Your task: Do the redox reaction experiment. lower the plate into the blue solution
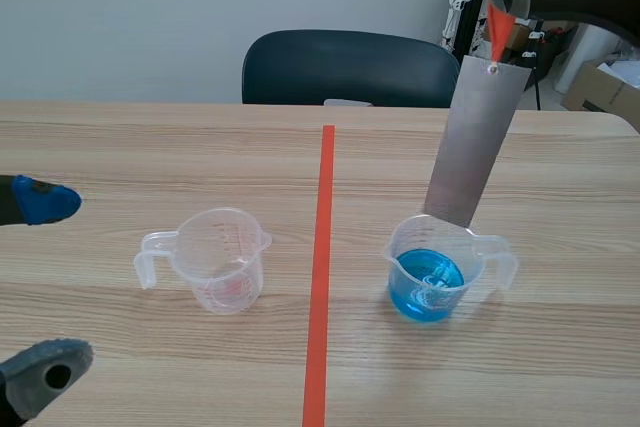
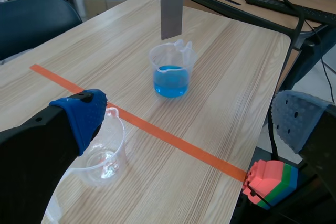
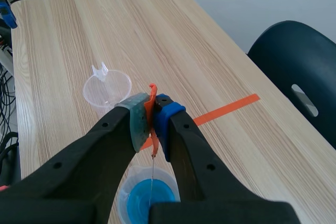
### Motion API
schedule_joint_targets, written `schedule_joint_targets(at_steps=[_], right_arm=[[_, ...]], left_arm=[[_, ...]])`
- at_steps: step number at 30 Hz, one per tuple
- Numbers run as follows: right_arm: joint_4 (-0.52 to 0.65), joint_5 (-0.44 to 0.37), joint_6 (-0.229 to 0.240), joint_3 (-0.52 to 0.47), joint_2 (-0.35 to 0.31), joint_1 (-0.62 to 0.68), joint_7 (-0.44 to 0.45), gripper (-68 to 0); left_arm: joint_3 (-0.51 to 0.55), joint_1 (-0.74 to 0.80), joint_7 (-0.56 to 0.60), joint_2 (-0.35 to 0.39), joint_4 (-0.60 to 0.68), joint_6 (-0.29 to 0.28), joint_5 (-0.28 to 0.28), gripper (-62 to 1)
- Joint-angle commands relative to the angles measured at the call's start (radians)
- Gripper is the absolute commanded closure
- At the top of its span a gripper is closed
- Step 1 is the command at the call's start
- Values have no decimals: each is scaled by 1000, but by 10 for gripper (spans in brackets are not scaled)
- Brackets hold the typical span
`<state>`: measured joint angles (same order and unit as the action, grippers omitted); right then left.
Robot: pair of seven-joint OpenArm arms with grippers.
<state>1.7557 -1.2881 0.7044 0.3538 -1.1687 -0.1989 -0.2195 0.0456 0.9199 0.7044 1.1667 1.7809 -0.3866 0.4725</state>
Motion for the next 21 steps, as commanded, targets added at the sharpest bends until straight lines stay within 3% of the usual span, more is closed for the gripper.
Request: schedule_joint_targets(at_steps=[1, 21], right_arm=[[4, 0, 4, -6, 6, -6, 8, -2], [3, 56, 8, -6, 66, 50, -1, -2]], left_arm=[[9, 14, 18, -6, 12, -2, 7, -623], [48, 33, 37, -41, 12, -2, 7, -623]])
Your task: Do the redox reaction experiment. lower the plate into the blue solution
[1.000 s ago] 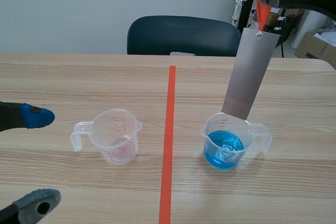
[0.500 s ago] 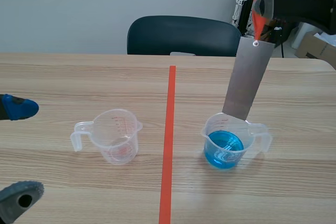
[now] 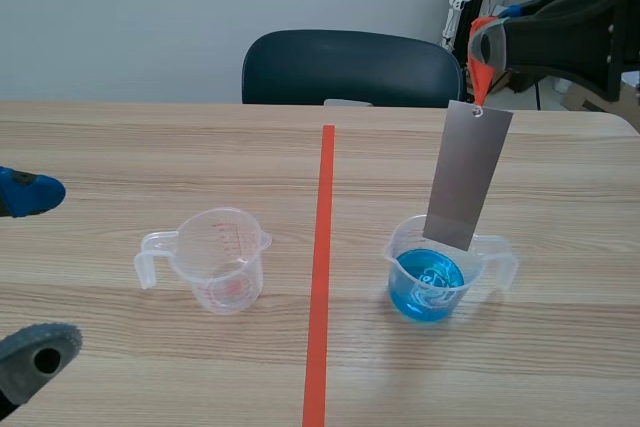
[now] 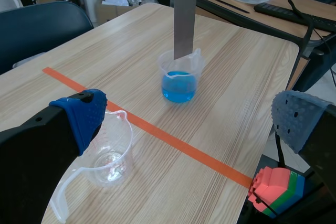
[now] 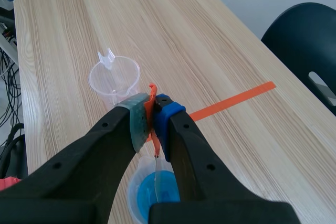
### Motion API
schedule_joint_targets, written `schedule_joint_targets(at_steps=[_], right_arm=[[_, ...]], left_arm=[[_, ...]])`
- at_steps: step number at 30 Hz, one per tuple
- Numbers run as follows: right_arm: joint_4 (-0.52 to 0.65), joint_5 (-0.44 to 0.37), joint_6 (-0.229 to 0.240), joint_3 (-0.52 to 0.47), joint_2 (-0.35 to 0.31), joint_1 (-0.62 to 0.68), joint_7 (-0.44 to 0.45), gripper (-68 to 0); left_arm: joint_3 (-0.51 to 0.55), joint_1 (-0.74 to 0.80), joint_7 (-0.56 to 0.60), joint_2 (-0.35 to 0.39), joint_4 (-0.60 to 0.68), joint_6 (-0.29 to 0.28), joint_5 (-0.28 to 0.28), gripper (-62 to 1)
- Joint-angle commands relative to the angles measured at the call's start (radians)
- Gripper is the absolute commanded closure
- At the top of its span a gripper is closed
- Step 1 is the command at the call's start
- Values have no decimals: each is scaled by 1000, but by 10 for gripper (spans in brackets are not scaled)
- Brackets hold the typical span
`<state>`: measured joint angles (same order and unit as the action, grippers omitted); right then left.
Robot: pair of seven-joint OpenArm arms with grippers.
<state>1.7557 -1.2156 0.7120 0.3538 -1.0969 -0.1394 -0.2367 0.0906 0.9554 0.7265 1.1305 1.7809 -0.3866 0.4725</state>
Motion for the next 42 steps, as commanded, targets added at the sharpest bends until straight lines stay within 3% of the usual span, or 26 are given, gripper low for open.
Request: schedule_joint_targets(at_steps=[1, 17, 42], right_arm=[[3, -16, 0, -6, -6, -7, 15, -2], [0, 2, 0, -6, -4, -4, 24, -2], [-110, 115, 27, -6, 135, 4, 16, -2]], left_arm=[[3, -3, 14, -5, 12, -2, 6, -623], [3, -3, 15, -5, 12, -2, 6, -623], [3, -3, 17, -5, 12, -2, 6, -623]])
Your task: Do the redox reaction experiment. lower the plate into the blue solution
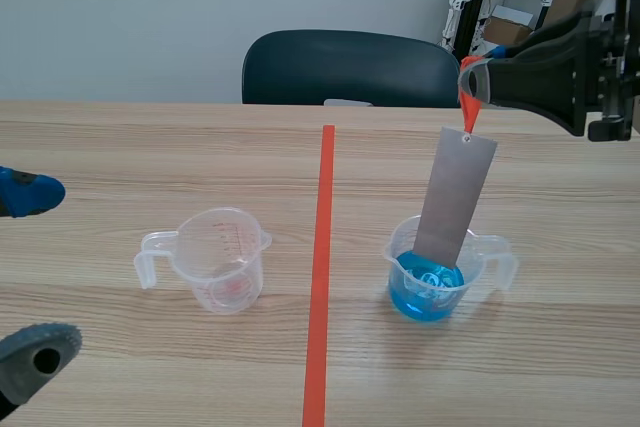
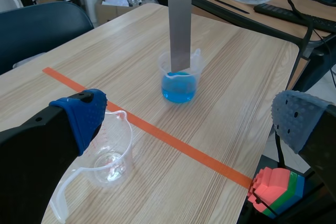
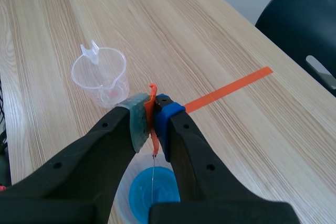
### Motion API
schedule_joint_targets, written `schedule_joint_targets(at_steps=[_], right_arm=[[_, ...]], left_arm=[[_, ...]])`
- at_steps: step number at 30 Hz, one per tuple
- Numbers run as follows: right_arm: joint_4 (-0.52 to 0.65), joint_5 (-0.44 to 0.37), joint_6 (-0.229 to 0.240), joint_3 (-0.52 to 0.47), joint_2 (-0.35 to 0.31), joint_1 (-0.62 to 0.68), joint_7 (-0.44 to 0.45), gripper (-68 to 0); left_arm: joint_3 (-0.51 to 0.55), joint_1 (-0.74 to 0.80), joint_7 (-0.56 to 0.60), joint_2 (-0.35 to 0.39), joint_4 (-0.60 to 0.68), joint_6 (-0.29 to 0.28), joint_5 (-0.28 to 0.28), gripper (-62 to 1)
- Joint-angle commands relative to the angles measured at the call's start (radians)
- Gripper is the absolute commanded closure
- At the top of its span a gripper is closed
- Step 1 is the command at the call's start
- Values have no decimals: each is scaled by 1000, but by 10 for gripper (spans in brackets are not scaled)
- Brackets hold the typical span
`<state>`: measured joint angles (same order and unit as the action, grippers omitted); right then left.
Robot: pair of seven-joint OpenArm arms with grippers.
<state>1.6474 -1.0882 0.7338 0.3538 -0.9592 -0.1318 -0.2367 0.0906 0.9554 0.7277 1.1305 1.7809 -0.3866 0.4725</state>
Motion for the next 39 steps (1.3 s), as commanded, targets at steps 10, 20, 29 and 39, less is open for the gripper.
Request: schedule_joint_targets(at_steps=[10, 20, 29, 39], right_arm=[[-91, 73, 12, -6, 83, 3, 32, -1], [-132, 203, 12, -6, 154, 41, 106, -1], [-132, 222, 12, -6, 190, 63, 122, -1], [-132, 229, 12, -6, 212, 83, 117, -1]], left_arm=[[3, -3, 16, -5, 12, -2, 6, -623], [3, -3, 14, -5, 12, -3, 6, -623], [2, -3, 13, -5, 12, -10, 6, -623], [2, -3, 13, -5, 12, -10, 6, -623]])
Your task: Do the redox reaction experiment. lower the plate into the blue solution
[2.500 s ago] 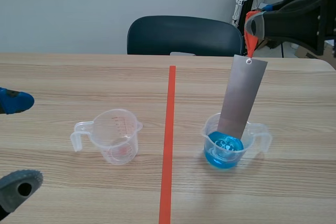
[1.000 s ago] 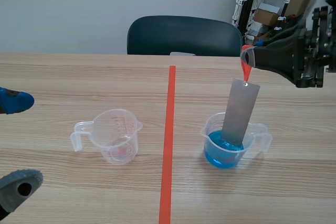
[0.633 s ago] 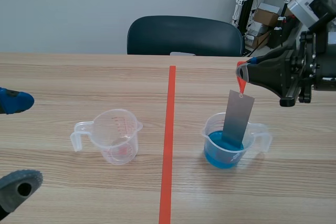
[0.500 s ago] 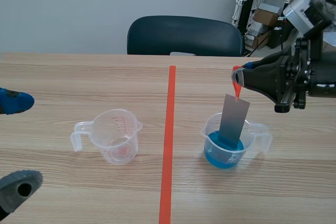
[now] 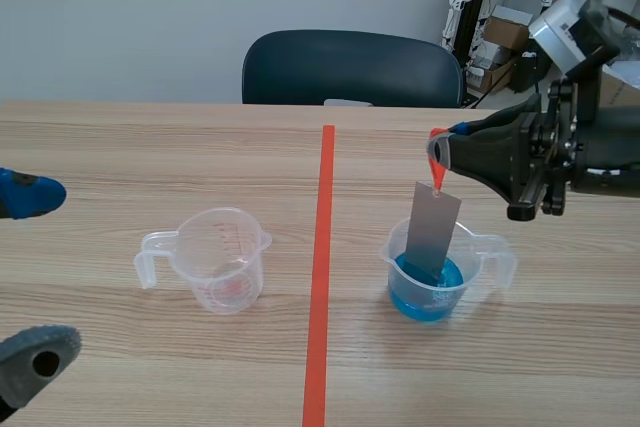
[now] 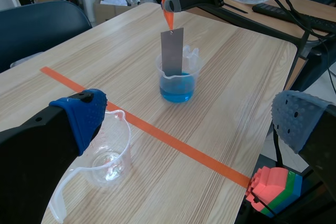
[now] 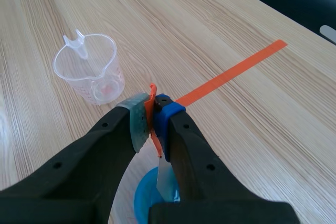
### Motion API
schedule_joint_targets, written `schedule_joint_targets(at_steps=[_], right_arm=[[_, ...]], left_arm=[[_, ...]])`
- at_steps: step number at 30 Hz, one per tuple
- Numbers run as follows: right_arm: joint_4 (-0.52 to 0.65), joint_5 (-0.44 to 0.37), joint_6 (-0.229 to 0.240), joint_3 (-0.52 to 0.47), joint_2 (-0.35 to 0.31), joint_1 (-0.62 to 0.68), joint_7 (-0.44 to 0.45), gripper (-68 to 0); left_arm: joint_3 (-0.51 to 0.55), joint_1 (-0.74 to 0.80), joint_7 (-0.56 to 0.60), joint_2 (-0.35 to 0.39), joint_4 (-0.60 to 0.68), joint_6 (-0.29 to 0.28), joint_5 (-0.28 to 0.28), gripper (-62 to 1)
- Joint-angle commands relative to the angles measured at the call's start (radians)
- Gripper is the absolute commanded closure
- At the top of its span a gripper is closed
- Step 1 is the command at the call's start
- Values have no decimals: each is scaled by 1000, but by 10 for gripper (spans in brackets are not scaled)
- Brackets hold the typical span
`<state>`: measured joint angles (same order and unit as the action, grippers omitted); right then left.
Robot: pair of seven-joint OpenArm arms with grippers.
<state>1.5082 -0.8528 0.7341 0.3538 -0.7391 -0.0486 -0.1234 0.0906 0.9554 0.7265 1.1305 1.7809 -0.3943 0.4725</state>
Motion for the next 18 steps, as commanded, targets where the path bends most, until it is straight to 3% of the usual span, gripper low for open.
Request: schedule_joint_targets(at_steps=[1, 18], right_arm=[[7, -6, 11, -6, -8, 4, 4, -1], [7, -23, 11, -6, -23, 19, -22, -2]], left_arm=[[2, -3, 14, -5, 12, -2, 6, -623], [2, -3, 14, -5, 12, -6, 6, -623]])
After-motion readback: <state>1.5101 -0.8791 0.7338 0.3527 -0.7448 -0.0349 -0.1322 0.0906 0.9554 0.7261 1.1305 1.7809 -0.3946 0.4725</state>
